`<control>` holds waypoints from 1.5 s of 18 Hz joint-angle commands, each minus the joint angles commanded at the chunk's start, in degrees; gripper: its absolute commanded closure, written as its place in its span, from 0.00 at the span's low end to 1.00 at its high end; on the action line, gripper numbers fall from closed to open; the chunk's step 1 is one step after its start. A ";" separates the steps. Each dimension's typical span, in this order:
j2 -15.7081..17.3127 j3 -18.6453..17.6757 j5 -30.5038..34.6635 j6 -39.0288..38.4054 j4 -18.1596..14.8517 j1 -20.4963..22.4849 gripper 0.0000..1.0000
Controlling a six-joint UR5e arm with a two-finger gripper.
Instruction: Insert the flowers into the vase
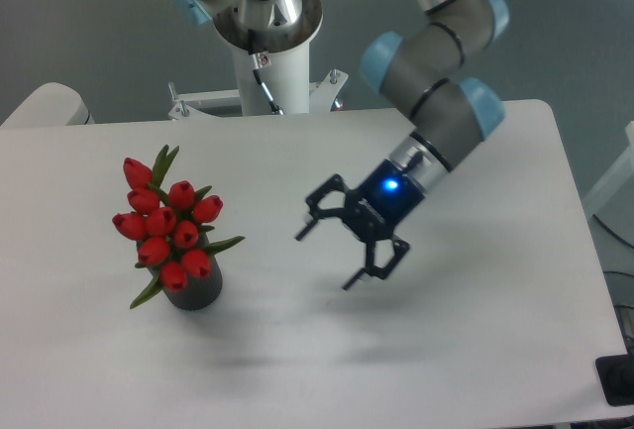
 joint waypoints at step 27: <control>-9.67 18.38 51.69 0.88 -3.52 -9.49 0.00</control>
